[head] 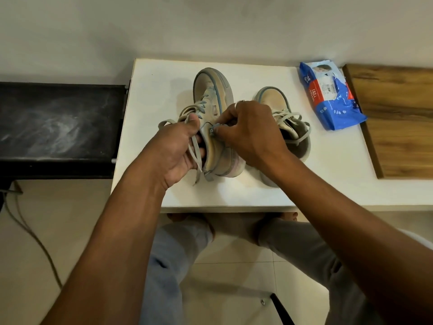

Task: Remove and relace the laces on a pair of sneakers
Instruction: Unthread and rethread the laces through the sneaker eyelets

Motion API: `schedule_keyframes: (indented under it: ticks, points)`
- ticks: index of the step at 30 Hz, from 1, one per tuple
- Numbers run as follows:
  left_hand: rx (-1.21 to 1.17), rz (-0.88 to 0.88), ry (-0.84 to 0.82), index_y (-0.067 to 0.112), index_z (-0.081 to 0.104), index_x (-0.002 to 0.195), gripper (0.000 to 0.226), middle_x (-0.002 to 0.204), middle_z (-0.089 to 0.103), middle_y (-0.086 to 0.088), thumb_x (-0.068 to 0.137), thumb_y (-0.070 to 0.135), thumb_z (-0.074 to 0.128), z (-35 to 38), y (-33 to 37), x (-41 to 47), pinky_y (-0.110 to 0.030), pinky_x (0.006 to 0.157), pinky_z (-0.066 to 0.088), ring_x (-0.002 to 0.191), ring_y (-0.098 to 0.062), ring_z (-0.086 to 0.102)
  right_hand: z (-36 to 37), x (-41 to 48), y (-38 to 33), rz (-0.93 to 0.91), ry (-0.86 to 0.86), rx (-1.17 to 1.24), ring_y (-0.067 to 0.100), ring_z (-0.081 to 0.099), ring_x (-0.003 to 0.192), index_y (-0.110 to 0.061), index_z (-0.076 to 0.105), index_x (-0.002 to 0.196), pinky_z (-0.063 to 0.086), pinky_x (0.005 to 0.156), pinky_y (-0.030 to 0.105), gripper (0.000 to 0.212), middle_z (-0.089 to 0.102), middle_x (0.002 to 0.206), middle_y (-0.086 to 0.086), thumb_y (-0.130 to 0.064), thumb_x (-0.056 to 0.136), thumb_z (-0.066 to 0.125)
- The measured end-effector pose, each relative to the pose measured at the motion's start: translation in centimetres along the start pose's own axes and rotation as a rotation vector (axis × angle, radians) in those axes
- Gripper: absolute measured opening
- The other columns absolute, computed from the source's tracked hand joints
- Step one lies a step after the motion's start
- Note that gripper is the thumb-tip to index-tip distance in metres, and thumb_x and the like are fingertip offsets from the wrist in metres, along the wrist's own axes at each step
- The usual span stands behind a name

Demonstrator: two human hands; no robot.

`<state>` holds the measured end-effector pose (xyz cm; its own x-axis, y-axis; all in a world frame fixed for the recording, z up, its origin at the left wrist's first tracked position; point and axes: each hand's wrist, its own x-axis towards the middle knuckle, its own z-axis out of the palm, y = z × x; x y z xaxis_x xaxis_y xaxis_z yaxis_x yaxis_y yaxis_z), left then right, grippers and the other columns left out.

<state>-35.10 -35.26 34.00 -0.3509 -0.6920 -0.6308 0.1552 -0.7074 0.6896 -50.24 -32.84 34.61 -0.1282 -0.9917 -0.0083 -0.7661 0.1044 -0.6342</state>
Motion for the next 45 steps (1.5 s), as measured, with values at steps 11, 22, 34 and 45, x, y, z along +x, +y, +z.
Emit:
schedule_keyframes:
  ticks: [11,22,34,45]
  points:
    - [-0.003,0.019,0.019,0.013,0.057,0.129,0.034,0.113,0.07,-0.011,0.104,0.03,0.042,-0.1,0.1,-0.2,-0.044,0.075,0.06,0.101,-0.026,0.07,1.2,-0.2,-0.1,-0.249,0.058,0.022,0.006,0.061,0.083,-0.02,0.078,0.097,0.044,0.072,0.01,0.014,0.073,0.095,-0.002,-0.016,0.087,0.07]
    - [-0.029,0.001,0.025,0.013,0.061,0.121,0.029,0.112,0.07,-0.011,0.104,0.029,0.043,0.2,0.1,-0.4,-0.046,0.092,0.053,0.106,-0.026,0.067,0.9,0.0,1.2,-0.344,0.048,-0.082,0.019,0.066,0.09,-0.019,0.078,0.102,0.055,0.076,0.041,0.018,0.072,0.096,0.001,-0.025,0.089,0.066]
    - [-0.035,-0.007,0.01,0.014,0.059,0.127,0.033,0.121,0.068,-0.012,0.104,0.03,0.042,0.3,0.1,-0.5,-0.048,0.089,0.054,0.111,-0.027,0.066,0.4,-0.7,-0.2,-0.076,-0.037,-0.109,0.017,0.065,0.077,-0.02,0.08,0.095,0.055,0.072,0.035,0.016,0.075,0.087,0.002,-0.028,0.089,0.067]
    - [-0.053,0.001,0.002,0.013,0.058,0.129,0.034,0.121,0.067,-0.012,0.105,0.029,0.04,0.2,0.1,-0.4,-0.044,0.083,0.058,0.111,-0.026,0.066,1.8,-0.3,0.6,-0.317,0.121,0.006,0.015,0.066,0.089,-0.017,0.077,0.098,0.053,0.08,0.027,0.015,0.073,0.095,0.001,-0.015,0.086,0.07]
